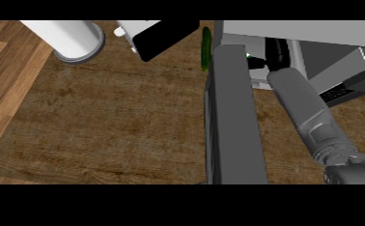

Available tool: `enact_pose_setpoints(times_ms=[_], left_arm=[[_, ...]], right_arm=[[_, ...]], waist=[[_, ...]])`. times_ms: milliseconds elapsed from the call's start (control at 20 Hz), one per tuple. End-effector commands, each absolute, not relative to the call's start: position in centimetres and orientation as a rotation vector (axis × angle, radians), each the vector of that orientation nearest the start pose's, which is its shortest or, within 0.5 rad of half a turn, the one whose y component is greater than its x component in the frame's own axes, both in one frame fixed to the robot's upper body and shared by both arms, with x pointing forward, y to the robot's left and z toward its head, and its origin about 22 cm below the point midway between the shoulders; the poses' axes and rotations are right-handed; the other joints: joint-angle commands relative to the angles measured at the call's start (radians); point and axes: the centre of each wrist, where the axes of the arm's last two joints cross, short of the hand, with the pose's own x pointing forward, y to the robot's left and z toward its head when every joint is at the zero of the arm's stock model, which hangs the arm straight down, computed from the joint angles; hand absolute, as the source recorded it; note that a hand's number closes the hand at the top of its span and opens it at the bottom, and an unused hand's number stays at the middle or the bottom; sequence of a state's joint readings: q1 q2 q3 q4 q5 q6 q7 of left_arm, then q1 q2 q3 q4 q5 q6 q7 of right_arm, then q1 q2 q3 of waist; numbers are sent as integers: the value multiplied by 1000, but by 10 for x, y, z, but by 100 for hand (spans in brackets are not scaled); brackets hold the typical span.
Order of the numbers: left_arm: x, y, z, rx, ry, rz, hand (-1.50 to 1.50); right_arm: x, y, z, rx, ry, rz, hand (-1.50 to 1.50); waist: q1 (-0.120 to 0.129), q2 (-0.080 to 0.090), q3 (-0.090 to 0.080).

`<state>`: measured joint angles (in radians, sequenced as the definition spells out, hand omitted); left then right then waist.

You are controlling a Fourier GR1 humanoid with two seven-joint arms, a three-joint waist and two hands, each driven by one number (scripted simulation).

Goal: Pick up the milk, place it into the microwave and close the microwave

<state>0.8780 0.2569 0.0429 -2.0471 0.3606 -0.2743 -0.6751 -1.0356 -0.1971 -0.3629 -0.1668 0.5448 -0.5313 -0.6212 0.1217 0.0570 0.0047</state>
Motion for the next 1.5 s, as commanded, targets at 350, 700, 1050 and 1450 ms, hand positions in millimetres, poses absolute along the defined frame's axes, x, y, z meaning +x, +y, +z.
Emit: enact_pose_setpoints(times_ms=[350, 700, 1050, 1450], left_arm=[[46, 292, 23, -111, -1935, 60, -150], [56, 272, 28, -160, -1939, 12, -150], [62, 241, 35, -222, -1916, -32, -150], [75, 221, 22, -231, -1899, -119, -150]], right_arm=[[430, -214, 13, -481, -1870, 398, -150], [414, -236, -11, -311, -1913, 361, -150], [403, -243, -26, -158, -1910, 318, -150], [357, -238, -85, -56, -1894, 292, -150]], waist=[[-21, -10, 1], [-61, -28, -1], [-87, -41, -2], [-117, -58, -4]])
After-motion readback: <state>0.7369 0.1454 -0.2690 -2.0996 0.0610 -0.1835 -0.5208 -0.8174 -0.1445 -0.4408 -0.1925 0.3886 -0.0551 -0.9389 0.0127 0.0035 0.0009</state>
